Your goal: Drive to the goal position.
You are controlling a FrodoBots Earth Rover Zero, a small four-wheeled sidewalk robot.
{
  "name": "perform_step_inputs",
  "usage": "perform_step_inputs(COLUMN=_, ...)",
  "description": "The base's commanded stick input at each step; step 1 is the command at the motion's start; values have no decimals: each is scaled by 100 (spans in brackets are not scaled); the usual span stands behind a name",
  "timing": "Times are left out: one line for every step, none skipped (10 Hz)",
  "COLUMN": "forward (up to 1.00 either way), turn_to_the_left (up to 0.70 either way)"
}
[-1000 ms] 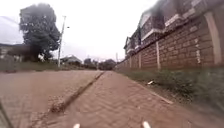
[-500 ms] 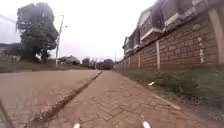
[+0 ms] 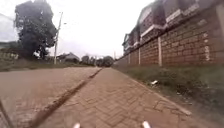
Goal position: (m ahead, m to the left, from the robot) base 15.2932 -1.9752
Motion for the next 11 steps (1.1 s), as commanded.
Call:
perform_step_inputs(forward=50, turn_to_the_left=10)
perform_step_inputs(forward=50, turn_to_the_left=-8)
perform_step_inputs(forward=50, turn_to_the_left=-35)
perform_step_inputs(forward=50, turn_to_the_left=-50)
perform_step_inputs(forward=50, turn_to_the_left=-24)
perform_step_inputs(forward=50, turn_to_the_left=7)
perform_step_inputs(forward=50, turn_to_the_left=7)
perform_step_inputs(forward=50, turn_to_the_left=9)
perform_step_inputs(forward=50, turn_to_the_left=12)
perform_step_inputs(forward=50, turn_to_the_left=9)
perform_step_inputs(forward=50, turn_to_the_left=12)
